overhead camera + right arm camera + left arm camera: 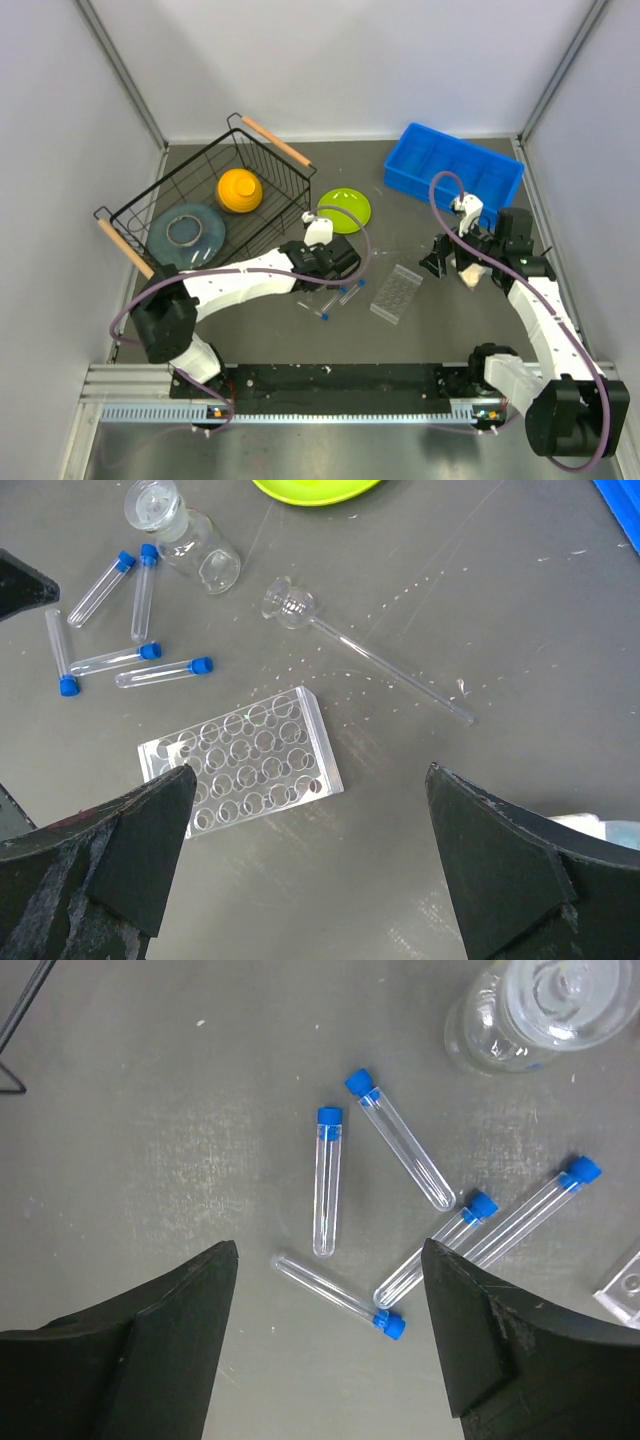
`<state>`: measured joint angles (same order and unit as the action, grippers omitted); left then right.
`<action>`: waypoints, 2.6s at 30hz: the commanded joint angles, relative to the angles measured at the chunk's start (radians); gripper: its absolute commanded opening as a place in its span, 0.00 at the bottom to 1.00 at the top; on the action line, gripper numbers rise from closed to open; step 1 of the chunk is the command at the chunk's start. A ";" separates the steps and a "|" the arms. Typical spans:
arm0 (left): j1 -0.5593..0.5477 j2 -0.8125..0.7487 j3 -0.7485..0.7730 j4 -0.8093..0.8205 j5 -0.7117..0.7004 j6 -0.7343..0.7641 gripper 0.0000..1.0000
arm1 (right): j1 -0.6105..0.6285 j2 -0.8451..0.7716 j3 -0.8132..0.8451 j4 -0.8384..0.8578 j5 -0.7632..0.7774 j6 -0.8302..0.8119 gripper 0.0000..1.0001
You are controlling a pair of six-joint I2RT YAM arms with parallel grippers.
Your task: Organize the chemistry lab equipment
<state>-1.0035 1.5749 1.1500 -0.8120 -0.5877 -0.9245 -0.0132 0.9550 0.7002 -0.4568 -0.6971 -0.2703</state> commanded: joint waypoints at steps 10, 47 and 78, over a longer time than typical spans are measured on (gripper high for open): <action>0.123 -0.061 -0.176 0.338 0.288 0.345 0.67 | -0.004 -0.002 0.024 0.026 -0.035 -0.024 0.99; 0.213 0.111 -0.105 0.269 0.293 0.320 0.20 | -0.011 0.007 0.021 0.026 -0.056 -0.024 0.99; -0.056 -0.374 -0.271 0.902 0.674 0.466 0.18 | 0.286 0.134 0.308 -0.266 -0.487 0.144 0.98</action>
<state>-1.0348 1.1618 0.7906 -0.0257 0.0753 -0.4877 0.2455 1.0504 0.9329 -0.7258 -1.1194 -0.2440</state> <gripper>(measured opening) 0.203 0.988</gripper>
